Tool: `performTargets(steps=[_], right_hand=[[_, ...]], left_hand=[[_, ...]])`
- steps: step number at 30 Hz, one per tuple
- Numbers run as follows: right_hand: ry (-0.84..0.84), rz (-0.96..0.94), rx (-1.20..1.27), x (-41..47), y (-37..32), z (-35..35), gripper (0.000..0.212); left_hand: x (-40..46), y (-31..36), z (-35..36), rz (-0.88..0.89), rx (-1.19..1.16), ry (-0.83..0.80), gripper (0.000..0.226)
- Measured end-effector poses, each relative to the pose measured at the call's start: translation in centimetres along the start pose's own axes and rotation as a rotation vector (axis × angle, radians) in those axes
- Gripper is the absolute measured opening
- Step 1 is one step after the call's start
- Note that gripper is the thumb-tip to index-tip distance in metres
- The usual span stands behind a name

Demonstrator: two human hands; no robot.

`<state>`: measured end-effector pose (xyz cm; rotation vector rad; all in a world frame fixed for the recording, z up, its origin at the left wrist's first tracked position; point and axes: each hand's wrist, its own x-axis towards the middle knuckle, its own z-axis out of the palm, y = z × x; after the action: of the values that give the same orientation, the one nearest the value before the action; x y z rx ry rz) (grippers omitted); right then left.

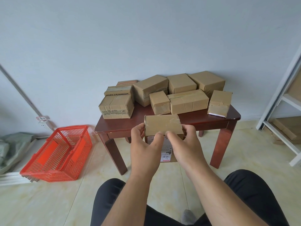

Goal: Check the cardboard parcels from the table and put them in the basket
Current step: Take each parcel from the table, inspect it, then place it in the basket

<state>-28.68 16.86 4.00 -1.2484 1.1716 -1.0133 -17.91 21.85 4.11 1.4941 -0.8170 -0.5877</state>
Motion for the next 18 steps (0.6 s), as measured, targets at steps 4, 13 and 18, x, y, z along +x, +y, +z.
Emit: performTargets(steps=[4, 13, 18], right_hand=[[0.002, -0.003, -0.012, 0.0, 0.0, -0.2, 0.037], [-0.039, -0.075, -0.044, -0.1, 0.5, -0.1, 0.063], [0.032, -0.117, -0.059, 0.4, 0.9, -0.2, 0.047]], left_hand=[[0.0, -0.1, 0.1, -0.016, -0.022, 0.004, 0.043], [0.5, -1.0, 0.1, -0.002, 0.0, 0.02, 0.048], [0.3, -1.0, -0.1, 0.048, 0.1, -0.019, 0.077]])
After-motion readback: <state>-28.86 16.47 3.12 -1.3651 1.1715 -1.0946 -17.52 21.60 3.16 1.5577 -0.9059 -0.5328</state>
